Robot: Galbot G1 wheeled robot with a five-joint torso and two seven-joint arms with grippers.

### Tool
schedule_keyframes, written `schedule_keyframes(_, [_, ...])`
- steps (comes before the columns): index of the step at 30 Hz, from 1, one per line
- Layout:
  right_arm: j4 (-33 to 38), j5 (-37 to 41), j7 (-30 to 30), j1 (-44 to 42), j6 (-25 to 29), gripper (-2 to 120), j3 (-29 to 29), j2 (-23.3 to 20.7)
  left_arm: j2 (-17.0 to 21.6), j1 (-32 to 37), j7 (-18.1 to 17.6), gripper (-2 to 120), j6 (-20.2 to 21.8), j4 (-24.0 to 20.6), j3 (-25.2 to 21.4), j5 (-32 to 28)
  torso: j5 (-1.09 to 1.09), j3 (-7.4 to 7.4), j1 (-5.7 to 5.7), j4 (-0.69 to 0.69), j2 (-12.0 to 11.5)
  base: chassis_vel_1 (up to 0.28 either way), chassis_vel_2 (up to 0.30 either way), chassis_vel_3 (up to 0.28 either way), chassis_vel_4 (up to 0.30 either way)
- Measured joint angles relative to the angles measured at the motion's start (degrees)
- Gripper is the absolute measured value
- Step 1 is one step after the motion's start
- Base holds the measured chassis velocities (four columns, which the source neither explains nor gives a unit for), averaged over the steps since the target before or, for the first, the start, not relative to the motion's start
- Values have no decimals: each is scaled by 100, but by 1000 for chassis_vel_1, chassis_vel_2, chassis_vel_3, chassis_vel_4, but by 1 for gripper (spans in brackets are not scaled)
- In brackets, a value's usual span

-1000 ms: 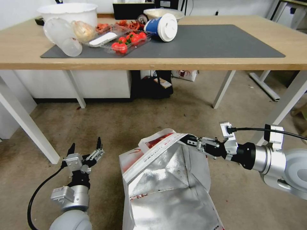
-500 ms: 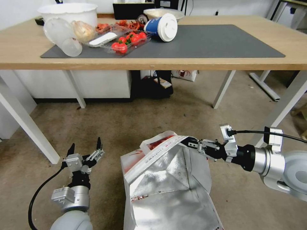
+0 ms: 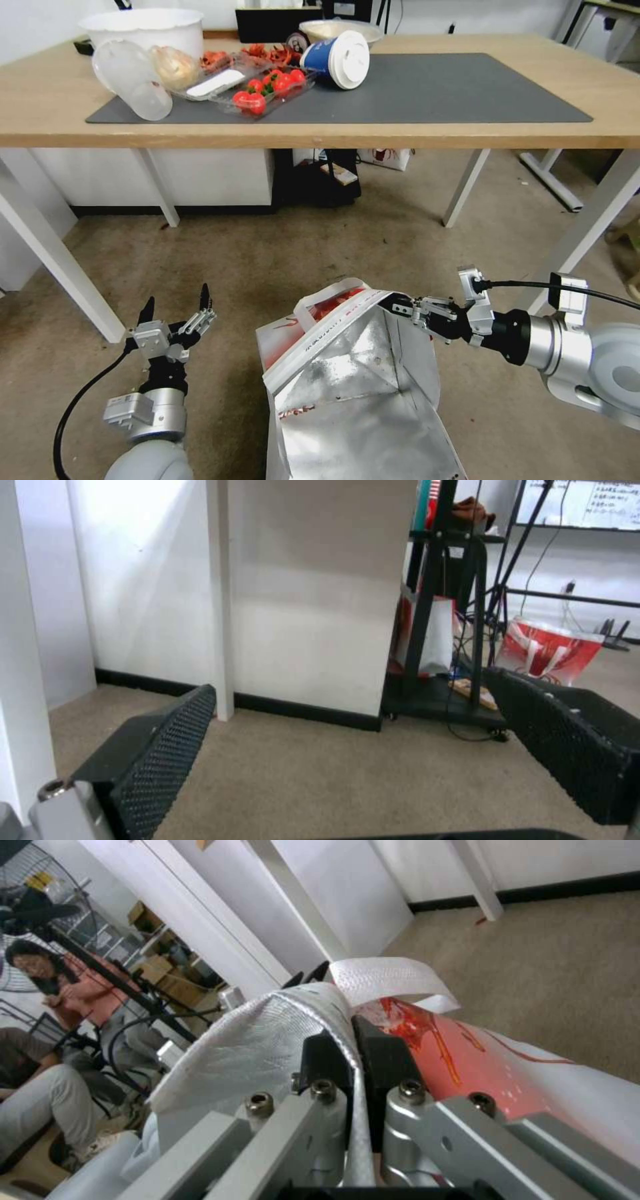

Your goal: Pick up the food delivery bag from the floor and place it on the table.

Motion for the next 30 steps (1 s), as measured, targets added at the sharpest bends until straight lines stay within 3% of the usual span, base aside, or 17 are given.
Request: schedule_keyframes(30, [-50,-211,-199,-72,15,0,-8,83,0,-7,-31,100,98,8,-1,39,0,602,113,0,714,0,0,0,0])
